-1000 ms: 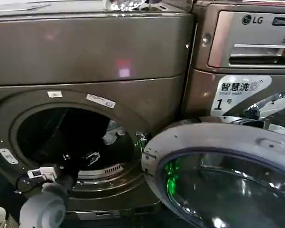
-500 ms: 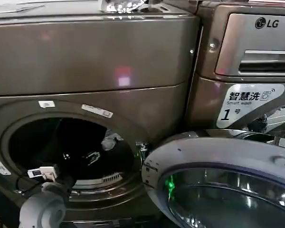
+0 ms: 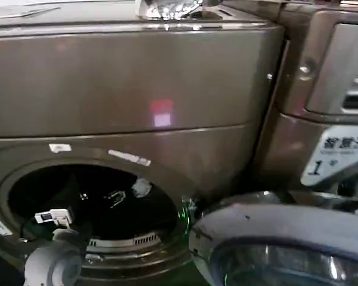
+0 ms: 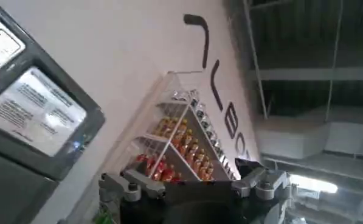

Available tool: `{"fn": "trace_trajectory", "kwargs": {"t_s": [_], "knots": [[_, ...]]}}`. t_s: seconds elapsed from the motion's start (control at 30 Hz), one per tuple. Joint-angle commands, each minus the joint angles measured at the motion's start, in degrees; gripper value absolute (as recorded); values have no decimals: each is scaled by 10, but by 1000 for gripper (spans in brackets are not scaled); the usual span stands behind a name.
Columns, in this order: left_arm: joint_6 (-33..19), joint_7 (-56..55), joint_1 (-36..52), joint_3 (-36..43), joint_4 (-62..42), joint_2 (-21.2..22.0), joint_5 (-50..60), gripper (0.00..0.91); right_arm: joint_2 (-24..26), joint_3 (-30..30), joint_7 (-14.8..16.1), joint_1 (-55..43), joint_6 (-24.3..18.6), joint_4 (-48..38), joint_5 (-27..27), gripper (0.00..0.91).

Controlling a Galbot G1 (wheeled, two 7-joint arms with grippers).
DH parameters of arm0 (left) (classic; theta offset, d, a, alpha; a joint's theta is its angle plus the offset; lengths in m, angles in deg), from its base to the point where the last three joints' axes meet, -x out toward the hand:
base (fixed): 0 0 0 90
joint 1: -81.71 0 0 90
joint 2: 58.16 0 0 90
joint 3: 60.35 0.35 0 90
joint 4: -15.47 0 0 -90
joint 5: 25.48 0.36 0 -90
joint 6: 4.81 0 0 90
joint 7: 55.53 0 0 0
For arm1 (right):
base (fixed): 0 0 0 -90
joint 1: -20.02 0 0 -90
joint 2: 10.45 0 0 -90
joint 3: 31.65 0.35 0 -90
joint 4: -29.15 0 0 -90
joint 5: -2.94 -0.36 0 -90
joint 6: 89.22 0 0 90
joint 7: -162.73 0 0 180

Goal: Grasp the clothes from the dryer.

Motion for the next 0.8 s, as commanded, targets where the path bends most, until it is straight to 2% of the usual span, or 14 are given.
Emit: {"fn": "trace_trajectory", "kwargs": {"t_s": [0.03,0.23,0.8], "knots": [[28,0,34,1,-24,-4,-2,907,2,15,0,6,-1,-1,0,907],[26,-1,89,20,-79,-7,1,907,4,30,0,17,0,-1,-7,907],[-52,6,274,88,-320,25,37,907,6,42,3,26,1,1,-15,907]]}}
